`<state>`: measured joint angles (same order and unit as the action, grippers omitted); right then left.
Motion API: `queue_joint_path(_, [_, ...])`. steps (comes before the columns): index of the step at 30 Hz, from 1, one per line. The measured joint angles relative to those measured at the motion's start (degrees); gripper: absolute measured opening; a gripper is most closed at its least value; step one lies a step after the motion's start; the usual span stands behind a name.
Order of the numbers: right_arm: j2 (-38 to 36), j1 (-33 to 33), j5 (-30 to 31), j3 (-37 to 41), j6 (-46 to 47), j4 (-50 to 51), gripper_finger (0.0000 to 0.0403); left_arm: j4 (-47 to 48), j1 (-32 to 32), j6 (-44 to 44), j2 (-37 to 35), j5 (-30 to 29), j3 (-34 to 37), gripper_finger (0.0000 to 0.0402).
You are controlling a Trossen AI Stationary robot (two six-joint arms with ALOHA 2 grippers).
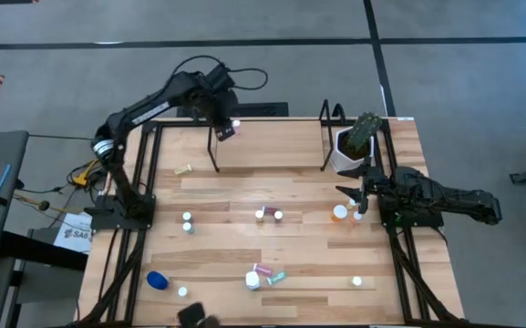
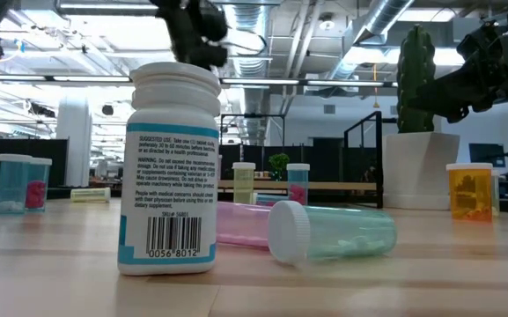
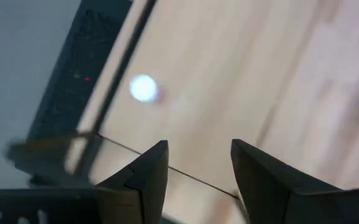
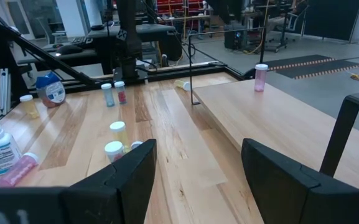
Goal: Pick and place medicine bottles onto shelf by color
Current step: Put the blue pill bottle on the shelf
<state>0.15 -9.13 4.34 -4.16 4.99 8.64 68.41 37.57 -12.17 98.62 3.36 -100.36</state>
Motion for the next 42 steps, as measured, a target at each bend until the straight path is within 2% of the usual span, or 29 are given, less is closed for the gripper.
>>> queue_joint_path(2, [0.0, 0.0, 0.0, 0.0, 0.0, 0.0, 0.026, -1.5, -1.5, 2.7, -4.8, -0.8, 3.8, 0.017])
queue_joint_path(7, [0.0, 0.0, 0.0, 0.0, 0.0, 0.0, 0.026, -4.2, -7.2, 13.9, -18.2, -7.4, 18.0, 0.019])
queue_joint_path(12, [0.0, 0.0, 0.0, 0.0, 0.0, 0.0, 0.026, -5.0, -15.3, 30.3, -29.8, -10.8, 32.0, 0.0201])
queue_joint_path(17, [0.0, 0.0, 0.0, 0.0, 0.0, 0.0, 0.026, -4.4, -22.3, 49.7, -36.4, -11.6, 41.5, 0.0202])
queue_joint_path(20, [0.0, 0.0, 0.0, 0.0, 0.0, 0.0, 0.026, -3.3, -25.3, 57.7, -37.4, -11.6, 45.5, 0.0202])
queue_joint_path(24, [0.0, 0.0, 0.0, 0.0, 0.0, 0.0, 0.026, -3.3, -28.4, 62.6, -37.0, -11.2, 49.5, 0.0202])
queue_joint_path(29, [0.0, 0.0, 0.0, 0.0, 0.0, 0.0, 0.026, -4.3, -32.8, 68.6, -35.6, -8.0, 52.8, 0.0202])
queue_joint_path(36, [0.0, 0.0, 0.0, 0.0, 0.0, 0.0, 0.026, -5.8, -39.8, 77.8, -34.0, -6.8, 54.1, 0.0202])
queue_joint_path(42, [0.0, 0.0, 0.0, 0.0, 0.0, 0.0, 0.026, -4.6, -45.2, 82.4, -31.2, -9.2, 54.1, 0.0205])
